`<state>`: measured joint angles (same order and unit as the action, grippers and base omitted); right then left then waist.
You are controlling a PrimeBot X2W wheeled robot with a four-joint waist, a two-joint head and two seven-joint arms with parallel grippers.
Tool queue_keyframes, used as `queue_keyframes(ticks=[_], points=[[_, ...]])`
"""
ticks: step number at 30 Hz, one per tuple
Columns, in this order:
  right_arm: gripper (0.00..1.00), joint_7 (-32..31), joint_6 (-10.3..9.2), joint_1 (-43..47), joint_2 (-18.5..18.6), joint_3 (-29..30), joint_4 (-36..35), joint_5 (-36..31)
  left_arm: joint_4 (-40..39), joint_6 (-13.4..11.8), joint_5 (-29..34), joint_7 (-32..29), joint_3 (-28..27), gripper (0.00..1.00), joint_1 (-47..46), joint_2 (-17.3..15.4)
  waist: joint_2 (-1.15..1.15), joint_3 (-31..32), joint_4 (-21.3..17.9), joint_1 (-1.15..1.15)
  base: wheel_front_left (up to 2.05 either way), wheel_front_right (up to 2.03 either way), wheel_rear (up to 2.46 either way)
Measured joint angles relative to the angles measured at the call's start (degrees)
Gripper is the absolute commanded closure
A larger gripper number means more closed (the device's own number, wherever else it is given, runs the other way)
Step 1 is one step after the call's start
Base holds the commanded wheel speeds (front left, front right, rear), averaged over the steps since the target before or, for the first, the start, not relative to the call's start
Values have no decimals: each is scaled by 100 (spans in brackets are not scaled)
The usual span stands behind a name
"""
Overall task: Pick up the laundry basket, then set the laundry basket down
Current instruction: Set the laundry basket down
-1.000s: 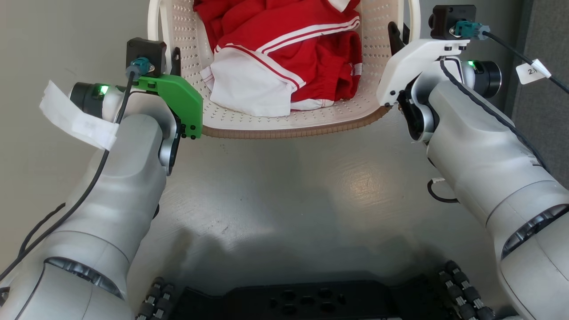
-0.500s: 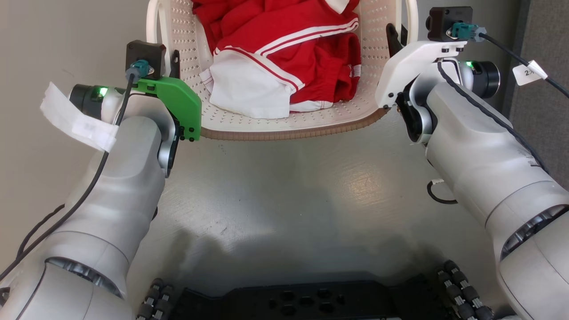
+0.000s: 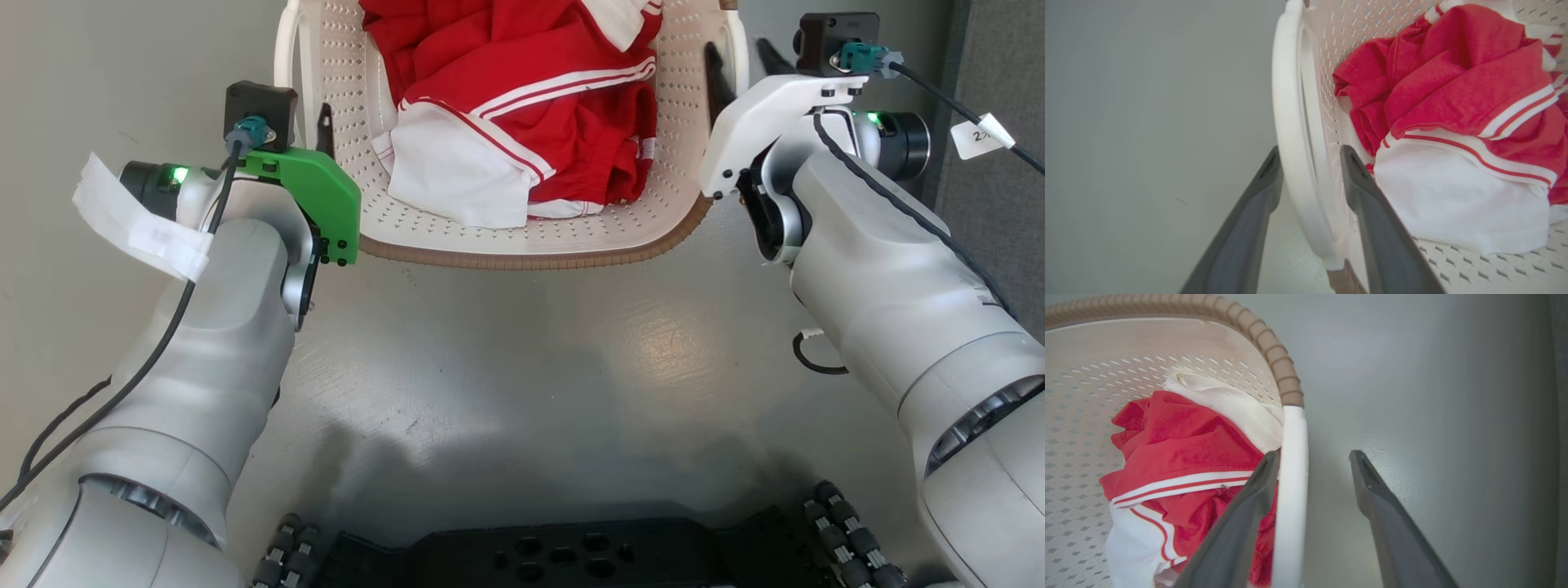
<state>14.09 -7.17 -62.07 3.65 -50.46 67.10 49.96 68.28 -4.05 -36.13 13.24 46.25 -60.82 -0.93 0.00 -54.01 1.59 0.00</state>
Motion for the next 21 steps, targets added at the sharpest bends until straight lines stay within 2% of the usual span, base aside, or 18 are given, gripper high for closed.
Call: queue_keyframes(ticks=[2, 4, 21], points=[[0, 1, 0, -21, -1, 1, 18, 0, 8, 0, 0, 0, 0, 5, 0, 0, 0, 10, 0, 0, 0, 0, 0], [0, 1, 0, -69, -1, 2, 33, -1, 22, 0, -1, 0, -1, 0, 0, 0, 0, 24, 0, 0, 0, 0, 0], [0, 24, 0, -115, -1, 218, -42, -94, 122, -3, -108, 97, -134, 0, 118, 0, 0, 531, 27, 0, 0, 0, 0]])
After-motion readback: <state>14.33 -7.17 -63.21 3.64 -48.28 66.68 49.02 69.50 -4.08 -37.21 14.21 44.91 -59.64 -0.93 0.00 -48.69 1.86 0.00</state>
